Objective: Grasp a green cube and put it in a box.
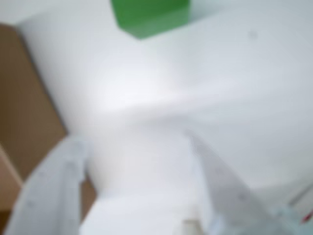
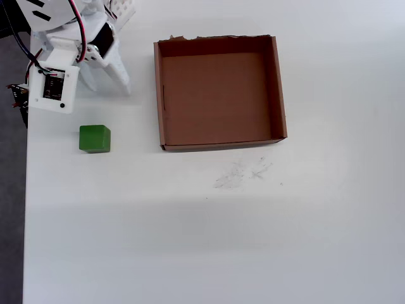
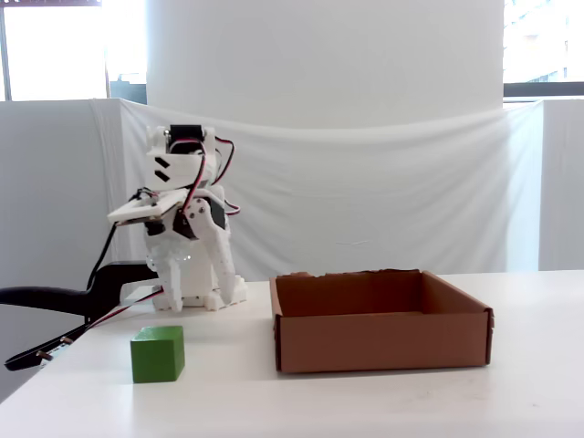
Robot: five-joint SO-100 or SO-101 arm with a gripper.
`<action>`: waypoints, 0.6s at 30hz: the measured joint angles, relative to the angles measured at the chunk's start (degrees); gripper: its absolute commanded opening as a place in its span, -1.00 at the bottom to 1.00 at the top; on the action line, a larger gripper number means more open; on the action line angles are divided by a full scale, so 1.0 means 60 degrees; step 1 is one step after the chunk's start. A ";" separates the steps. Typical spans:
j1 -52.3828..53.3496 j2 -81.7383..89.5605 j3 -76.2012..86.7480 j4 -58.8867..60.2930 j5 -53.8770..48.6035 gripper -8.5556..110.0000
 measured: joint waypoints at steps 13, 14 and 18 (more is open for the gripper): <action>0.1025 -0.5449 -0.4058 -0.1553 -0.1714 -0.28; 0.1113 -0.5903 -0.4365 -0.1685 -0.1831 -0.28; 0.1553 -0.7676 -0.5537 -0.1890 -0.2461 -0.28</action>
